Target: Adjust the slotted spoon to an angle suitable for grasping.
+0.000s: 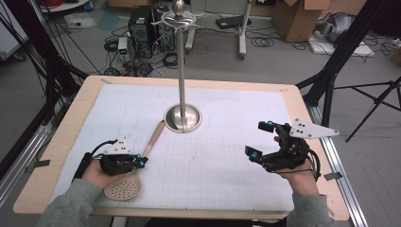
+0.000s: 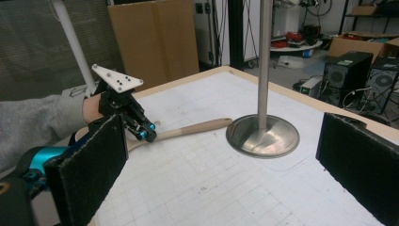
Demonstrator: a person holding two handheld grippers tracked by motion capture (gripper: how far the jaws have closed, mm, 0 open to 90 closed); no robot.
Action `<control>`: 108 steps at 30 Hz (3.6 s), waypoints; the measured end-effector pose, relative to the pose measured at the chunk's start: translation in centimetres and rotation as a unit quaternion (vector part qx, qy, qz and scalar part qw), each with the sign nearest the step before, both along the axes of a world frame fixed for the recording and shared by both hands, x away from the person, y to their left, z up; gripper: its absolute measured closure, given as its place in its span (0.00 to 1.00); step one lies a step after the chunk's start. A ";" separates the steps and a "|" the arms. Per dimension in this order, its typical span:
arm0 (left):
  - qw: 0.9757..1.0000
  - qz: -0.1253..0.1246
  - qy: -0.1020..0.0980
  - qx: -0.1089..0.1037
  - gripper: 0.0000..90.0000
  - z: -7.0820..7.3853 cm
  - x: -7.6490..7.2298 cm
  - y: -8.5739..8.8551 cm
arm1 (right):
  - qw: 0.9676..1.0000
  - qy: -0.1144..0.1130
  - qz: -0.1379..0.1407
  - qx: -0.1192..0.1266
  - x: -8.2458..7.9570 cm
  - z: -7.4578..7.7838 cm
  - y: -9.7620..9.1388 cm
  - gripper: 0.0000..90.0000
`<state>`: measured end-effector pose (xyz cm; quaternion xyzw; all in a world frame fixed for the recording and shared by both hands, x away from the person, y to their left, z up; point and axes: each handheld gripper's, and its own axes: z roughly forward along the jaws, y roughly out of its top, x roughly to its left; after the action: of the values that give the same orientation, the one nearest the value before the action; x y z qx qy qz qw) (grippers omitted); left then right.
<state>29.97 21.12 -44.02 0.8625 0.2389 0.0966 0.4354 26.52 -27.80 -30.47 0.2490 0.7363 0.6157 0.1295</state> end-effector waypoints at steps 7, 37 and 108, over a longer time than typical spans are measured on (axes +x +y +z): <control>1.000 -0.003 0.006 0.022 1.00 -0.2 0.0 -0.7 | 1.000 0.006 0.003 -0.005 0.0 -0.1 0.3 0.01; 0.998 0.000 0.035 -0.052 1.00 0.0 0.0 4.7 | 0.999 0.015 0.011 -0.026 0.5 -0.5 1.1 0.01; 0.998 -0.049 -0.020 -0.019 1.00 2.0 0.3 1.6 | 0.999 0.029 0.000 -0.033 0.5 -1.3 0.6 0.01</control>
<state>30.25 22.76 -42.05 0.8628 0.1894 0.0882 0.4603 27.05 -27.16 -31.78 0.2628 0.7597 0.5834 0.1162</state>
